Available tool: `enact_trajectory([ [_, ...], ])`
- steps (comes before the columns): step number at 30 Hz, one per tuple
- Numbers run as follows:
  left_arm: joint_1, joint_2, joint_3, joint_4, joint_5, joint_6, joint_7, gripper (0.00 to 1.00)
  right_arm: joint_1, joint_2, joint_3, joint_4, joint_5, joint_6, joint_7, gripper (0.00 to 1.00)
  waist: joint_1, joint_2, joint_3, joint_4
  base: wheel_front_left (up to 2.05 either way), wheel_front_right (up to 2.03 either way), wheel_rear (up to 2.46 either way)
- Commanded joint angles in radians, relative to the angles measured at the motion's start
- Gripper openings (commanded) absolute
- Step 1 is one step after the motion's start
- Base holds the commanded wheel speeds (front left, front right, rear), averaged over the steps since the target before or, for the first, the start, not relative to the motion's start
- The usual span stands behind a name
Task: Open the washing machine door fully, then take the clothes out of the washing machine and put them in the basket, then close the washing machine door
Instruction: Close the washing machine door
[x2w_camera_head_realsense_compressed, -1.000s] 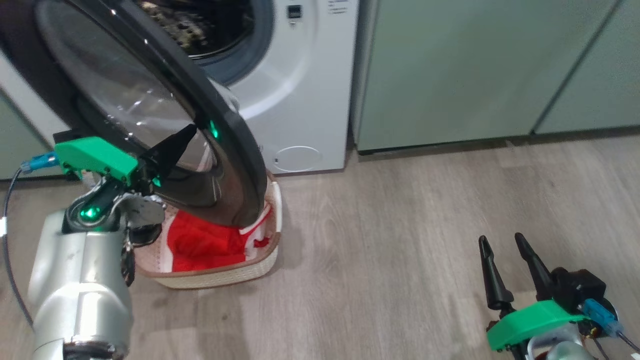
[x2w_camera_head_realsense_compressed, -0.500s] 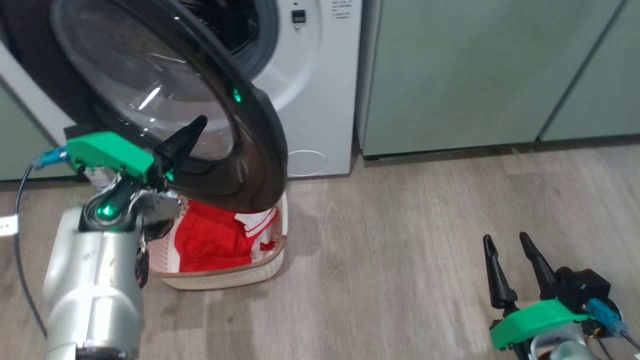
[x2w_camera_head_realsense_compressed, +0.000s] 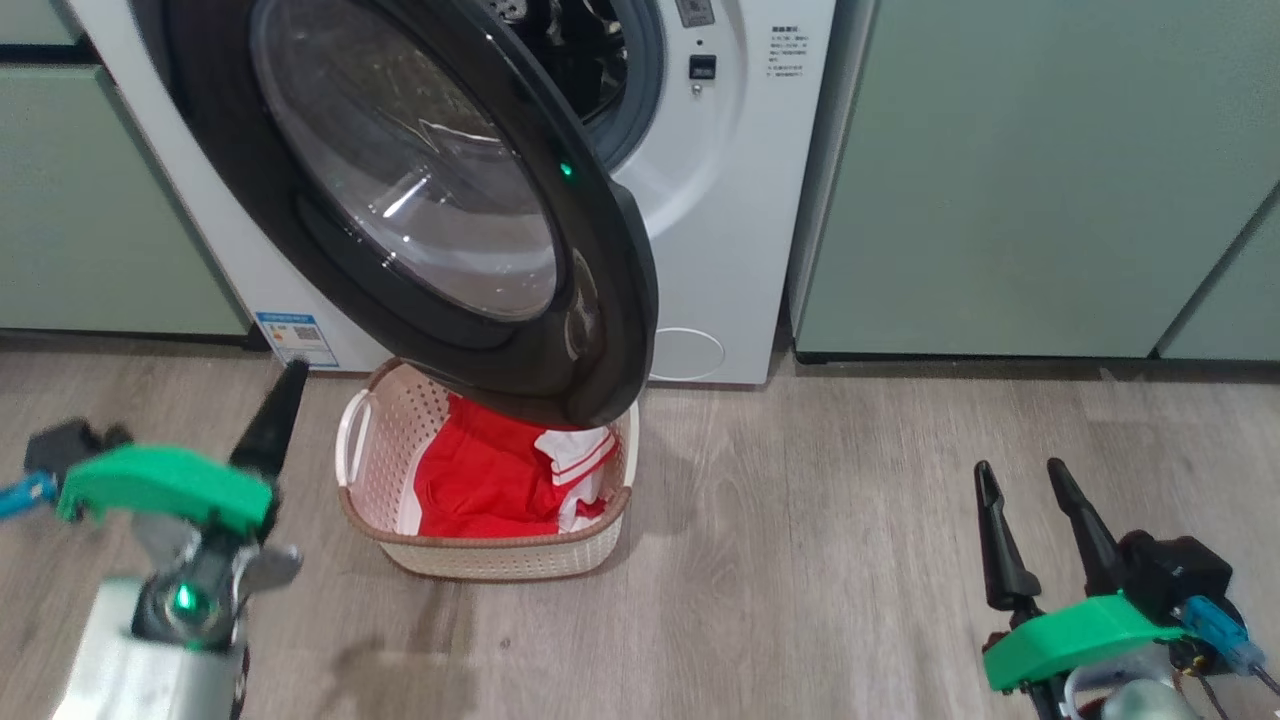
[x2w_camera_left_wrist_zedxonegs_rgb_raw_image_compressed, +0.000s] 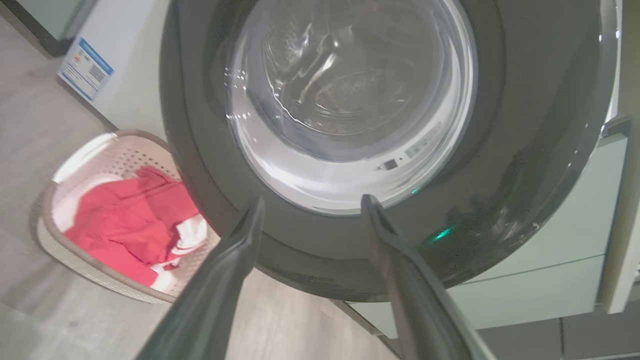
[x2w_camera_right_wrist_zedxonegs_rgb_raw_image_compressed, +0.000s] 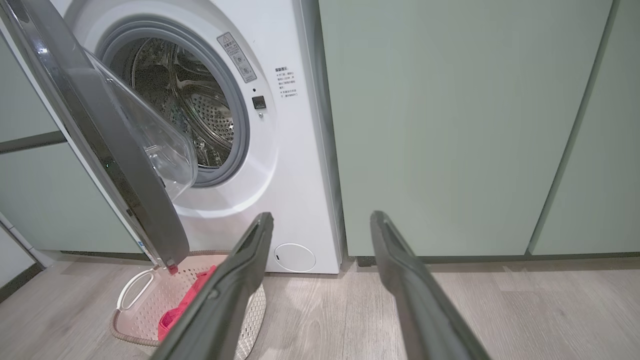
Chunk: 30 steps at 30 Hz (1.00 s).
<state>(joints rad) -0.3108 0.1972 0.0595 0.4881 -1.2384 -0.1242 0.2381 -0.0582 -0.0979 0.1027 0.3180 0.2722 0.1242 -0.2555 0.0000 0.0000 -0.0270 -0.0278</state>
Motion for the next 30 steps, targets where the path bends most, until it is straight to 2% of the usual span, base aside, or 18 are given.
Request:
enact_trajectory([
  [1, -0.027, 0.039, 0.02, -0.039, 0.008, -0.006, -0.021, 1.0, -0.014, -0.004, 0.014, -0.035, -0.008, 0.007, -0.006, 1.0, 0.0, 0.0, -0.004, 0.004, 0.0, 0.0, 0.0],
  [5, 0.04, 0.098, -0.078, -0.063, 0.057, -0.006, -0.185, 1.0, -0.006, 0.002, -0.004, -0.038, -0.011, 0.007, -0.006, 1.0, 0.0, 0.0, -0.013, 0.008, 0.0, 0.0, 0.0],
  [8, 0.087, 0.155, -0.19, -0.067, 0.125, -0.006, -0.307, 1.0, 0.004, 0.006, -0.02, -0.041, -0.015, 0.007, -0.006, 1.0, 0.0, 0.0, -0.021, 0.008, 0.0, 0.0, 0.0],
  [11, 0.112, 0.191, -0.274, -0.04, 0.141, -0.006, -0.419, 1.0, 0.01, 0.01, -0.026, -0.042, -0.018, 0.007, -0.006, 1.0, 0.0, 0.0, -0.021, 0.005, 0.0, 0.0, 0.0],
  [15, 0.126, 0.223, -0.338, 0.003, 0.181, -0.006, -0.493, 1.0, 0.014, 0.014, -0.035, -0.048, -0.021, 0.007, -0.006, 1.0, 0.0, 0.0, -0.022, -0.004, 0.0, 0.0, 0.0],
  [18, 0.134, 0.224, -0.291, 0.01, 0.285, -0.006, -0.499, 1.0, 0.02, 0.018, -0.048, -0.052, -0.022, 0.007, -0.006, 1.0, 0.0, 0.0, -0.022, -0.008, 0.0, 0.0, 0.0],
  [21, 0.168, 0.177, -0.196, 0.002, 0.428, -0.006, -0.499, 1.0, 0.027, 0.023, -0.058, -0.058, -0.026, 0.007, -0.006, 1.0, 0.0, 0.0, -0.022, -0.014, 0.0, 0.0, 0.0],
  [23, 0.193, 0.134, -0.141, -0.016, 0.486, -0.006, -0.499, 1.0, 0.034, 0.026, -0.066, -0.06, -0.028, 0.007, -0.006, 1.0, 0.0, 0.0, -0.023, -0.018, 0.0, 0.0, 0.0],
  [27, 0.236, 0.095, -0.091, -0.046, 0.616, -0.006, -0.5, 1.0, 0.047, 0.032, -0.075, -0.058, -0.03, 0.007, -0.006, 1.0, 0.0, 0.0, -0.021, -0.024, 0.0, 0.0, 0.0],
  [30, 0.253, 0.067, -0.061, -0.064, 0.663, -0.006, -0.5, 1.0, 0.052, 0.035, -0.074, -0.055, -0.031, 0.007, -0.006, 1.0, 0.0, 0.0, -0.018, -0.027, 0.0, 0.0, 0.0],
])
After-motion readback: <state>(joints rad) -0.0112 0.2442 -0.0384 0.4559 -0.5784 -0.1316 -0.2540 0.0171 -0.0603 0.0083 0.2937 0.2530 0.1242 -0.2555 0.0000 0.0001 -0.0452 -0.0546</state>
